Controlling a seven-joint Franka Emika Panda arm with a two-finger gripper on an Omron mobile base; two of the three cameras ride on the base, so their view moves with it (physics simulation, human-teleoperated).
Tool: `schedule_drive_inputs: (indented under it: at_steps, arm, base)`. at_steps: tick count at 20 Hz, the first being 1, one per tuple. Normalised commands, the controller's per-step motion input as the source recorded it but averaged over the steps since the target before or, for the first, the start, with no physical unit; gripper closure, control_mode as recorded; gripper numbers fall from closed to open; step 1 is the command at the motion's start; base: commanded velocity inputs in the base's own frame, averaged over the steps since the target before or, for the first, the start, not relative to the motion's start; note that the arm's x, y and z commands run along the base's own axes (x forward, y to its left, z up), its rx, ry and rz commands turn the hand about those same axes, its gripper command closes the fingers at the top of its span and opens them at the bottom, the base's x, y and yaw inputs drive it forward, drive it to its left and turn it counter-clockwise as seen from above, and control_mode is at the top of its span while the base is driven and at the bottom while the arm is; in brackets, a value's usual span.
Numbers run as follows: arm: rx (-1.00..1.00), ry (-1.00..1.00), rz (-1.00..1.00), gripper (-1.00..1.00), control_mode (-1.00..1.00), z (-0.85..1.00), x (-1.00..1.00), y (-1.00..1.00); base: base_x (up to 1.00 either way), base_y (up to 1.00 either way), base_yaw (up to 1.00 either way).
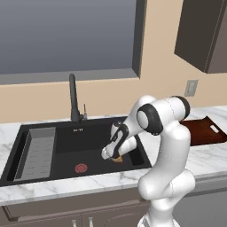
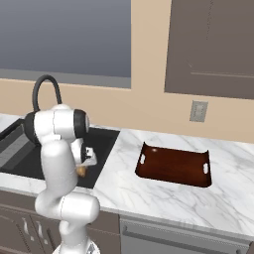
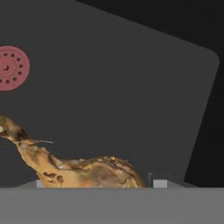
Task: Pick up all produce items and place them in the sink. Turn on the sink faucet to wash them. Then turn the sink off and put them in the tray.
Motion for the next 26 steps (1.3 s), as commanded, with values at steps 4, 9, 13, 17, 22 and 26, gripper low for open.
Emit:
schedule_drive_inputs:
  at_steps: [4, 9, 13, 17, 22, 26]
  arm:
    - [-0.05, 0.05, 0.00, 1.00, -1.00, -0.28, 0.07, 0.09]
    - [0.00, 0.02, 0.00, 1.00, -1.00, -0.25, 0.13, 0.00]
    - [0.00, 0.00, 0.00, 1.00, -1.00, -0.29, 0.15, 0.00]
    - [0.00, 0.00, 0.00, 1.00, -1.00, -0.29, 0.12, 0.00]
    - [0.00, 0.00, 0.00, 1.00, -1.00, -0.26, 0.12, 0.00]
    - [0.00, 0.01, 0.00, 1.00, -1.00, -0.24, 0.13, 0.00]
  base:
    - [0.00, 0.00, 0.00]
    - [0.00, 0.00, 0.00]
    - [0.00, 0.00, 0.00]
    - [0.00, 0.00, 0.00]
    - [0.00, 0.00, 0.00]
    - [0.00, 0.00, 0.00]
